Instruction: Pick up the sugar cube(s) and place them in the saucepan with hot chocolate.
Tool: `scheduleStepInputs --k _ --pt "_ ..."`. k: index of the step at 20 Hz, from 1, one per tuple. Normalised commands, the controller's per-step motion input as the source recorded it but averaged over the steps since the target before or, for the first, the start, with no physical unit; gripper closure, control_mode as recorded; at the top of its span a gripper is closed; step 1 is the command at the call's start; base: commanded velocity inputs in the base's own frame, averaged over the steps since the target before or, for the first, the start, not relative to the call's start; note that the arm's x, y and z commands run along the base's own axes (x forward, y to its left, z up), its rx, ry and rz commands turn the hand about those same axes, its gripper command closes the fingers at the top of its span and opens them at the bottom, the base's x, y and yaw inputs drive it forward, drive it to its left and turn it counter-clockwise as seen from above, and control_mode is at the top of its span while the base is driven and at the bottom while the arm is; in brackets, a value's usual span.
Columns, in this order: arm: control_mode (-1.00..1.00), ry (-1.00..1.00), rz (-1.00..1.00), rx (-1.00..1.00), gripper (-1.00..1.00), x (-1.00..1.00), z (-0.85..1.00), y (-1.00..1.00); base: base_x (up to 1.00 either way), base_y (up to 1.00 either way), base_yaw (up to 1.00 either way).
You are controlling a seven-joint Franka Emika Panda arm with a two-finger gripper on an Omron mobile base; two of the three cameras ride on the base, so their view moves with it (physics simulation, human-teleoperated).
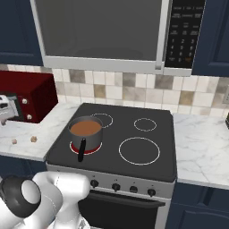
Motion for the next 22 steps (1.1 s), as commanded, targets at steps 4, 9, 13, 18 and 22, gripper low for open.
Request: scheduleStepInputs --k 4,9,13,18,22 --pt "-1.0 0.01 0.0 0.0 -1.0 -0.02 -0.15 0.0 0.0 0.0 0.0" --pt "-1.0 0.01 -0.12 0.0 -1.0 0.07 -0.22 0.0 0.0 0.0 0.0" --pt "-1.0 0.0 -0.25 0.0 -1.0 0.14 -0.27 0.0 0.0 0.0 0.0" --pt "-1.0 0.0 -0.26 0.0 -1.0 0.14 -0.27 0.0 0.0 0.0 0.0" --pt "-1.0 0.0 -0.25 0.0 -1.0 0.18 -0.18 0.0 0.0 0.0 0.0"
